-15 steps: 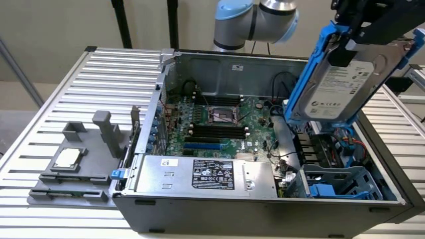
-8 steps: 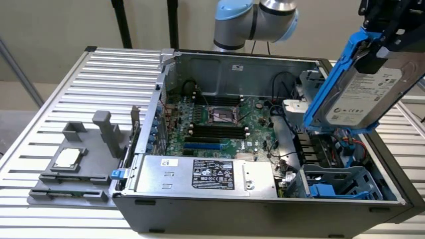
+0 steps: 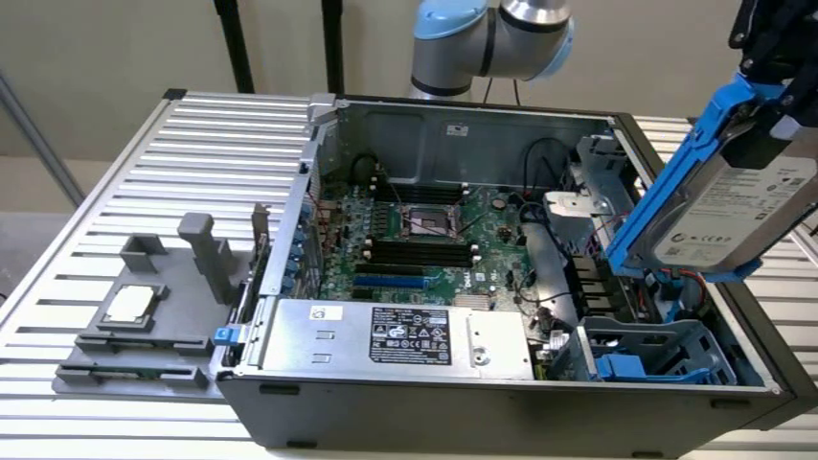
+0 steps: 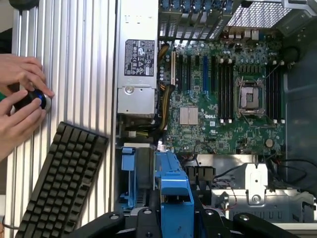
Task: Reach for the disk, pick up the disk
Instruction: 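Pick up the disk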
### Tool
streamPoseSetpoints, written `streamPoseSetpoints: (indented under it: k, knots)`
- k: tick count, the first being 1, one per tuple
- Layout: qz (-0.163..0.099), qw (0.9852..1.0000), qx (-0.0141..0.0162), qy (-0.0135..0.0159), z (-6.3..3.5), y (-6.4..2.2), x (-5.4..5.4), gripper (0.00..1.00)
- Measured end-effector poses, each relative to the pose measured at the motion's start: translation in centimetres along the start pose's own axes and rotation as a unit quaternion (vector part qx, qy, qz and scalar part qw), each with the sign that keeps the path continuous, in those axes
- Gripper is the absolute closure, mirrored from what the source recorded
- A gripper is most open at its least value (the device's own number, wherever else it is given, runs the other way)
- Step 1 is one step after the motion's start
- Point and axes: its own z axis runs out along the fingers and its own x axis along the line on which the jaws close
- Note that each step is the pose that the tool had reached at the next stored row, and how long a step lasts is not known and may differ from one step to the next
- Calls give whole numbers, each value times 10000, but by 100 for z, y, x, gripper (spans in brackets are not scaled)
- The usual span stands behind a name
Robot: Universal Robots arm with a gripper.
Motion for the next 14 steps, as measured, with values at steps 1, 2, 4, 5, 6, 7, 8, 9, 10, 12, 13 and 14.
streamPoseSetpoints:
  k: [1, 2, 4, 5, 6, 7, 8, 9, 10, 12, 13, 14]
  knots:
    - [0, 10000, -1, 0, -2, -5, 32, 67]
    - [0, 10000, -2, 0, -4, -11, 68, 67]
    - [0, 10000, -3, 0, -6, -22, 137, 67]
    - [0, 10000, -4, 0, -8, -26, 163, 67]
    - [0, 10000, -4, 0, -9, -30, 185, 67]
    - [0, 10000, -4, -1, -8, -31, 194, 67]
    - [1, 10000, -4, -1, -9, -32, 196, 67]
    - [0, 10000, -4, -1, -9, -33, 196, 67]
    - [0, 10000, -4, -1, -9, -33, 196, 67]
    - [0, 10000, -4, -1, -9, -33, 196, 67]
    - [0, 10000, -4, -1, -9, -33, 196, 67]
    - [0, 10000, -4, -1, -9, -33, 196, 67]
